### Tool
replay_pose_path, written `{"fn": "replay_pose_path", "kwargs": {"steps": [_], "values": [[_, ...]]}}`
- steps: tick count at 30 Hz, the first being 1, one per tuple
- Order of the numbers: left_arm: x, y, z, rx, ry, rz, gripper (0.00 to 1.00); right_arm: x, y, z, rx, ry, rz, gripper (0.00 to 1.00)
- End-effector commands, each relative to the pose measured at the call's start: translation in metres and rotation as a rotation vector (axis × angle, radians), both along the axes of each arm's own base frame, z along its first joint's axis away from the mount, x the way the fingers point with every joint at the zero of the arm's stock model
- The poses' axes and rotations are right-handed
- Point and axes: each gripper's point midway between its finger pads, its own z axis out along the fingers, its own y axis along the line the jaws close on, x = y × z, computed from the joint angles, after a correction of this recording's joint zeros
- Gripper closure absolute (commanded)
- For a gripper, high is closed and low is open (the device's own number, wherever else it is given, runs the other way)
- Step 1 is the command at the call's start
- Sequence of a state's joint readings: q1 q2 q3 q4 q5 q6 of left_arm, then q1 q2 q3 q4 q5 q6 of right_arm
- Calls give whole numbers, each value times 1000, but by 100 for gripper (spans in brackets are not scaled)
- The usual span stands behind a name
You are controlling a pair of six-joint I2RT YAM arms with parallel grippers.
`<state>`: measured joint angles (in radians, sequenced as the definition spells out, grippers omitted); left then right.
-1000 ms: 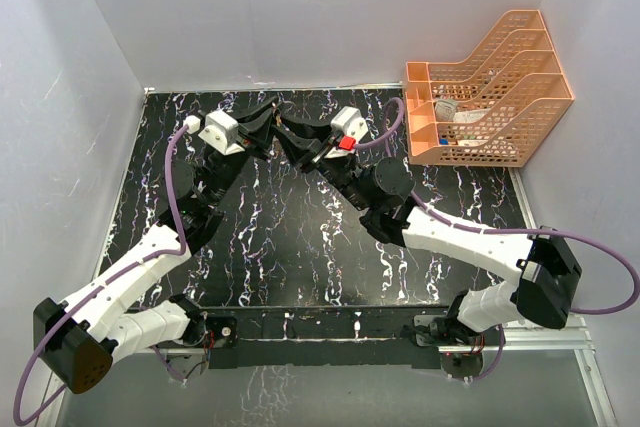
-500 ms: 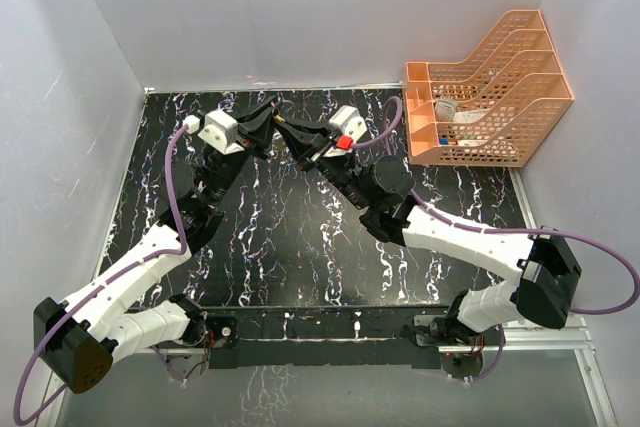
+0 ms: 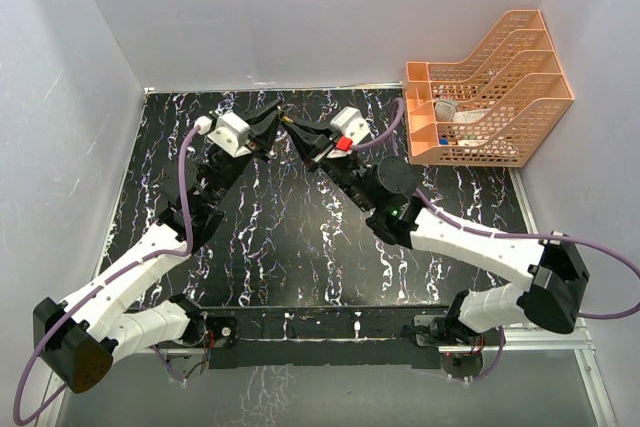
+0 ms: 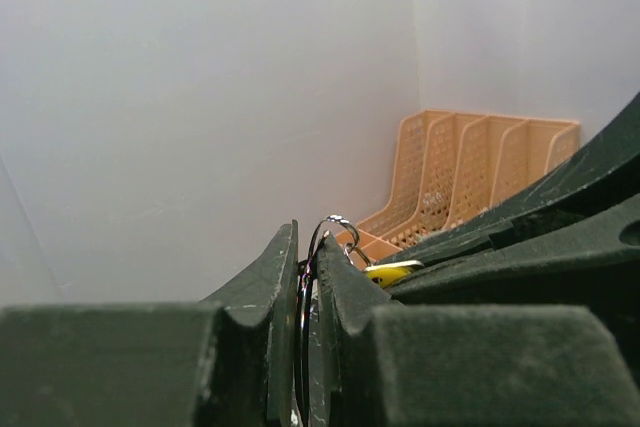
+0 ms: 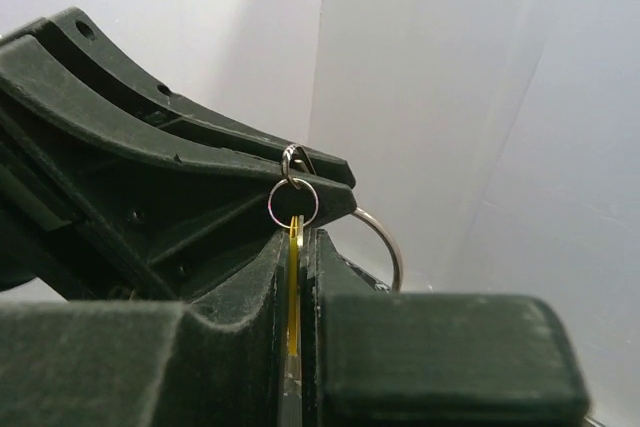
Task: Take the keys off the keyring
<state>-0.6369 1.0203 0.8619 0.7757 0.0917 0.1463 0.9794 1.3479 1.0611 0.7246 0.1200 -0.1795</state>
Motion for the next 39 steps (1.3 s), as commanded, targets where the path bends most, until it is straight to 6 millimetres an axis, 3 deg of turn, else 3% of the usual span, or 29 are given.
{"fn": "replay_pose_path", "kwargs": {"steps": [1, 7, 12, 18, 27, 34, 39], "values": [[-16, 5, 42, 16, -119, -6, 100, 2, -34, 13, 14, -21, -117, 100], [-26, 8, 54, 12, -133, -23, 100, 6, -50, 2, -33, -4, -193, 100], [-43, 2, 69, -16, -148, -117, 100, 10, -50, -14, -88, 24, -213, 100], [-58, 8, 85, -71, -192, -143, 100, 14, -49, -31, -131, 56, -228, 100], [-61, 21, 93, -129, -219, -105, 100, 16, -44, -39, -159, 75, -219, 100], [-46, 21, 81, -97, -175, -52, 100, 22, -54, -38, -155, 77, -280, 100], [-16, 28, 41, -35, -43, 77, 100, 47, -79, -59, -179, 181, -389, 100]]}}
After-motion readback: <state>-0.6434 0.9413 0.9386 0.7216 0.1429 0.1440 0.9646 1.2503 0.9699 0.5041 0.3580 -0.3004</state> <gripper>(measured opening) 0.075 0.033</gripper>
